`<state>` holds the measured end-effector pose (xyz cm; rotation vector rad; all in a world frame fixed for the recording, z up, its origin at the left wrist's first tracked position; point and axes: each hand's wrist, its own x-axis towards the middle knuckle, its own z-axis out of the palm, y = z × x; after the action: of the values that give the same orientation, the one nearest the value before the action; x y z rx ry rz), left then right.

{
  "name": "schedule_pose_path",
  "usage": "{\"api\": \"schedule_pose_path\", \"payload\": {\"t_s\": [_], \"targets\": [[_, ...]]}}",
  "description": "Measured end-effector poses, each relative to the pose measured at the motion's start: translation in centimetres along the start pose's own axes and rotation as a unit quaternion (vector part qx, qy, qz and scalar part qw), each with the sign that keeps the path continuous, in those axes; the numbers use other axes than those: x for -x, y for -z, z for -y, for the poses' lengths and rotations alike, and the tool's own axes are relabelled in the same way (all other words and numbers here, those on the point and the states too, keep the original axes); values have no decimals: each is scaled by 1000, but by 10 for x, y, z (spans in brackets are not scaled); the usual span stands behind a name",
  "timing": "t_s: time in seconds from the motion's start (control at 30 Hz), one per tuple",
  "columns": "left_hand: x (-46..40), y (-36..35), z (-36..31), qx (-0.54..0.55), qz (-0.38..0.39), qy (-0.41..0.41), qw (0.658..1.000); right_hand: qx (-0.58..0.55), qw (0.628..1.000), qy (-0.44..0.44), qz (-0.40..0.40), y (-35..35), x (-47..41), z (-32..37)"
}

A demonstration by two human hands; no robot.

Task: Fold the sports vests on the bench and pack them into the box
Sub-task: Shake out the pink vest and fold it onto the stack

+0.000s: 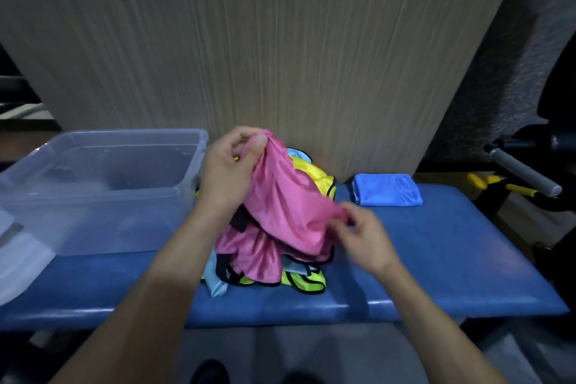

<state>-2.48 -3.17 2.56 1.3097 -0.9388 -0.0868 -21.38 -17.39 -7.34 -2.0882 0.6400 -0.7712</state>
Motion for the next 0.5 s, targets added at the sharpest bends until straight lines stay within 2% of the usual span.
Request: {"api": "schedule_pose_path", "payload": {"t_s": [0.03,0.1,0.17,0.27,0.37,0.43,0.5], "targets": [[-8,1,-3,31,-2,6,1000,-77,994,-25,-70,14,-2,1],[-22,2,-6,52,8,6,999,-229,949,-80,-202,43,-6,2],[-28,2,2,-15,14,-7,1000,-341,897,-133,-249,62,-8,-2],[-23,8,31,-131,4,-7,991,-453,822,-244,-244,76,-7,-7],[-16,13,52,-141,-56,80,985,-564,749,-280,-205,86,-9,-8],[-14,9,46,-2,-97,169,981,-600,729,-268,-190,87,-9,-8],[-14,0,36,158,-59,219,961,-615,726,-254,-174,85,-8,-4]]}}
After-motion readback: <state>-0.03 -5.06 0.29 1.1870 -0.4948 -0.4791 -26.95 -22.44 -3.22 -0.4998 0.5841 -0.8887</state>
